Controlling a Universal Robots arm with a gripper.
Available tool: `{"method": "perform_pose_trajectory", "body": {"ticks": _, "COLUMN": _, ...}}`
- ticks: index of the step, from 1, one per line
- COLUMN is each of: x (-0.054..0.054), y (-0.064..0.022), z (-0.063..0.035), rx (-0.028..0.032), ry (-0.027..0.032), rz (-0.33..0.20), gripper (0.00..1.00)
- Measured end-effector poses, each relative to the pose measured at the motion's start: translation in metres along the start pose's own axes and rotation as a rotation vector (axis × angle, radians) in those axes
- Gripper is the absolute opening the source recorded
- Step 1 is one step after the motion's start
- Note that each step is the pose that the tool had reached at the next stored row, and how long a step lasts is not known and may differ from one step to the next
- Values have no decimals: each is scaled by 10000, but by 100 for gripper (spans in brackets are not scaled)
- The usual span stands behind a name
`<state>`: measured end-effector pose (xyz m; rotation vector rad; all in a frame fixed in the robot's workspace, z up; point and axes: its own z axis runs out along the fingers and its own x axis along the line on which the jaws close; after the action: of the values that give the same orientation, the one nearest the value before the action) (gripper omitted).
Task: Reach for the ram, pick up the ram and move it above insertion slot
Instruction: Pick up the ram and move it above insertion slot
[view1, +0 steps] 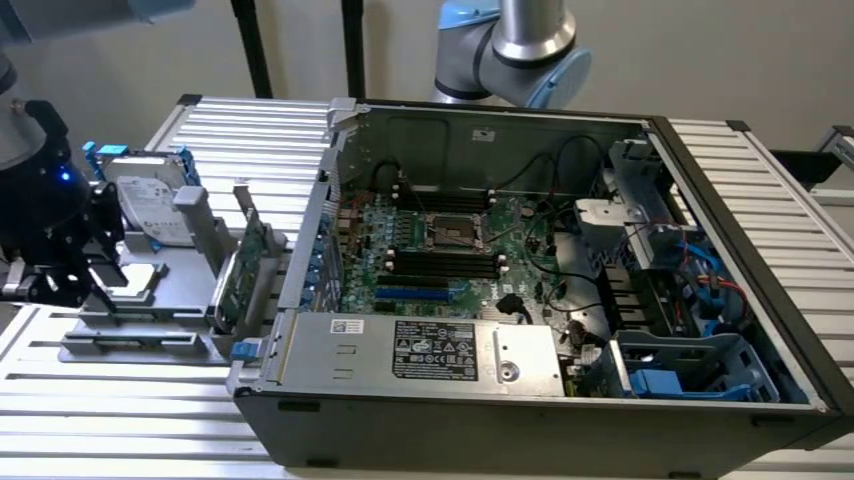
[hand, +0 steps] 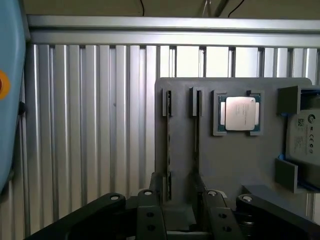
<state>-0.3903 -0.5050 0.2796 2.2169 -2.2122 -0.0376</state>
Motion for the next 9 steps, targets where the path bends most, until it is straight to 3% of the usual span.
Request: {"method": "perform_pose_trajectory", "body": {"ticks": 9, "x": 25, "y": -28, "z": 163, "rx": 0, "ry": 0, "rz": -5, "gripper": 36}}
